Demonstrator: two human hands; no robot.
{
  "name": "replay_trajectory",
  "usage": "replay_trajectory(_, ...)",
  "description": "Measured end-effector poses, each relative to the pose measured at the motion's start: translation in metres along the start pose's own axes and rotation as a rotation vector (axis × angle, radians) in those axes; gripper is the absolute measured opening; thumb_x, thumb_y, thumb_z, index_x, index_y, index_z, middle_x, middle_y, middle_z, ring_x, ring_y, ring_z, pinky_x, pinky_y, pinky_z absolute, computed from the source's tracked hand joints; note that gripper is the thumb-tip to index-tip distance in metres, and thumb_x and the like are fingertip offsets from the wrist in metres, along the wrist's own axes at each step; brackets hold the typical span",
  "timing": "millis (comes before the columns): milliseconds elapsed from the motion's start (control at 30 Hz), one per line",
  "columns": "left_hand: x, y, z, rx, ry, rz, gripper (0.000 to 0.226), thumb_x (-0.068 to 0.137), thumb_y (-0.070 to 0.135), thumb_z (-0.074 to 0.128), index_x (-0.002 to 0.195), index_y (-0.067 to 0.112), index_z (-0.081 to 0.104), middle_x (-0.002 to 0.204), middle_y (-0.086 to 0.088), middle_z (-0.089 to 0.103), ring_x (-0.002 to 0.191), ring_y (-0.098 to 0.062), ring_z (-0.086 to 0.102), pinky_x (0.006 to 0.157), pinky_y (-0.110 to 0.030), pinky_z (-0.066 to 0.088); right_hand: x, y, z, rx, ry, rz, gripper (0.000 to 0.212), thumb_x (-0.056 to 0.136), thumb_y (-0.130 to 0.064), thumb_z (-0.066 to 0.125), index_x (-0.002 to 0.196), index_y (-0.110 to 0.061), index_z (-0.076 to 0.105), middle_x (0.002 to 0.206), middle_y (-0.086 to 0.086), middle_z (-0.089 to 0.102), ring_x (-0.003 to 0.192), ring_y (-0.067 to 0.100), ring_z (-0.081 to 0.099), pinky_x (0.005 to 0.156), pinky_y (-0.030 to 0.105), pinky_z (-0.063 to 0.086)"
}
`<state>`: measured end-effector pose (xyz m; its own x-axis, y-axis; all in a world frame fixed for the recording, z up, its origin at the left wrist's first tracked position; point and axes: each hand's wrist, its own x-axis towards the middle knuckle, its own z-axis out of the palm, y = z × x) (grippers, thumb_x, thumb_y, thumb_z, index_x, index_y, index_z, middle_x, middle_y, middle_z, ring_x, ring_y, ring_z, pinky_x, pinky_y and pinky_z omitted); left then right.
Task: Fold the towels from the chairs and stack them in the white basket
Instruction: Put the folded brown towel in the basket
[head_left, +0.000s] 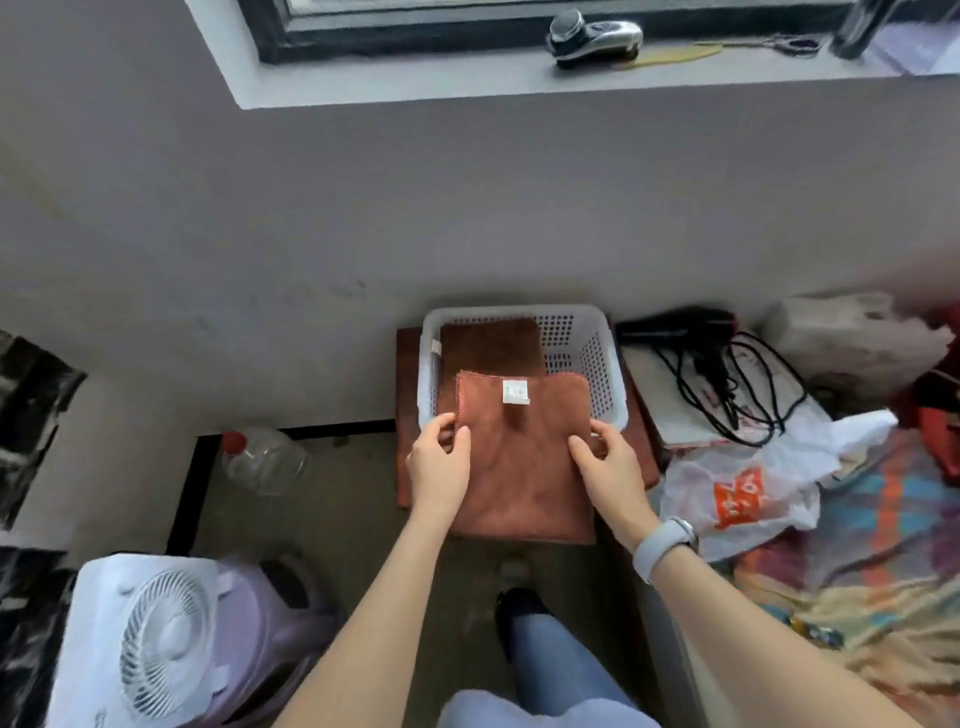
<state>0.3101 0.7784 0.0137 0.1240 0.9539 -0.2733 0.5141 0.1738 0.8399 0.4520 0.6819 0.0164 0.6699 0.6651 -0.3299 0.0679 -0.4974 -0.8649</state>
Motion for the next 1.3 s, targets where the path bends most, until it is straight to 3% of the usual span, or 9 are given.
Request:
replay_trajectory(133,0.077,0.02,0.026,-0.014,0.021,-0.06,0.029,0.092,0.017,0.05,0.118,0.01,0.057,0.11,-0.009,0.063,0.103,-0.023,0.057,0.093,-0.032,0.044,0.081,-0.025,0.019,0.026,-0.054,0.026,0.034,0.094,-0.021,0.047,0.127,-0.013,0.046,0.111,-0.004,0.052,0.108,0.014,0.051,0.089,0.024,0.04)
replay_trajectory(333,0.152,0.014,0.049,0.047,0.037,-0.101,0.031,0.095,0.015,0.044,0.124,0.009,0.052,0.116,-0.009,0.06,0.108,-0.022,0.056,0.085,-0.023,0.039,0.163,-0.02,0.054,0.042,-0.158,0.107,0.044,0.095,-0.022,0.046,0.137,-0.015,0.037,0.137,0.002,0.047,0.128,0.018,0.043,0.105,0.032,0.038)
replay_trajectory(433,0.165,0.001,0.061,0.302,0.071,-0.1,0.037,0.094,0.013,0.043,0.131,0.009,0.046,0.132,-0.012,0.049,0.123,-0.026,0.045,0.094,-0.03,0.036,0.185,-0.006,0.064,-0.097,-0.173,0.113,0.05,0.094,-0.024,0.048,0.141,-0.017,0.032,0.143,0.006,0.04,0.133,0.021,0.038,0.111,0.038,0.033)
replay_trajectory(567,0.162,-0.012,0.077,0.674,0.096,0.3,0.044,0.087,0.012,0.047,0.131,0.012,0.044,0.14,-0.012,0.043,0.133,-0.029,0.035,0.104,-0.044,0.034,0.181,0.003,0.065,-0.53,0.021,-0.217,0.048,0.094,-0.019,0.041,0.141,-0.013,0.032,0.139,0.013,0.039,0.131,0.025,0.033,0.109,0.041,0.033)
replay_trajectory(667,0.173,-0.025,0.09,0.804,-0.083,0.506,0.05,0.087,0.023,0.035,0.136,0.015,0.038,0.143,-0.013,0.041,0.136,-0.028,0.03,0.11,-0.047,0.032,0.181,0.018,0.08,-0.87,-0.087,-0.563,0.049,0.086,-0.017,0.033,0.135,-0.011,0.038,0.138,0.017,0.046,0.132,0.027,0.028,0.11,0.051,0.03)
replay_trajectory(800,0.196,-0.047,0.101,0.884,-0.146,0.466,0.059,0.087,0.034,0.032,0.142,0.016,0.024,0.148,-0.019,0.031,0.138,-0.029,0.016,0.111,-0.051,0.022,0.204,0.032,0.099,-1.017,-0.163,-0.538,0.055,0.086,-0.031,0.034,0.139,-0.017,0.032,0.147,0.018,0.034,0.138,0.028,0.015,0.112,0.046,0.01)
replay_trajectory(1033,0.208,-0.058,0.109,0.917,-0.156,0.444,0.062,0.088,0.04,0.027,0.146,0.021,0.013,0.152,-0.015,0.021,0.141,-0.025,0.006,0.118,-0.041,0.006,0.218,0.048,0.11,-1.034,-0.235,-0.454,0.057,0.088,-0.037,0.03,0.143,-0.024,0.023,0.152,0.015,0.023,0.142,0.027,0.009,0.11,0.05,0.015)
replay_trajectory(1200,0.205,-0.042,0.106,0.997,-0.186,0.406,0.059,0.085,0.039,0.032,0.14,0.018,0.033,0.145,-0.016,0.038,0.136,-0.032,0.032,0.109,-0.049,0.026,0.216,0.032,0.102,-0.984,-0.316,-0.421,0.059,0.087,-0.037,0.021,0.144,-0.023,0.024,0.155,0.015,0.013,0.14,0.025,-0.004,0.112,0.045,0.005)
replay_trajectory(1300,0.199,-0.024,0.094,0.907,-0.185,0.4,0.049,0.084,0.031,0.044,0.13,0.016,0.049,0.139,-0.014,0.047,0.132,-0.03,0.04,0.109,-0.047,0.027,0.211,0.012,0.095,-0.961,-0.305,-0.426,0.057,0.082,-0.033,0.024,0.131,-0.018,0.048,0.146,0.017,0.037,0.138,0.034,0.027,0.108,0.055,0.02)
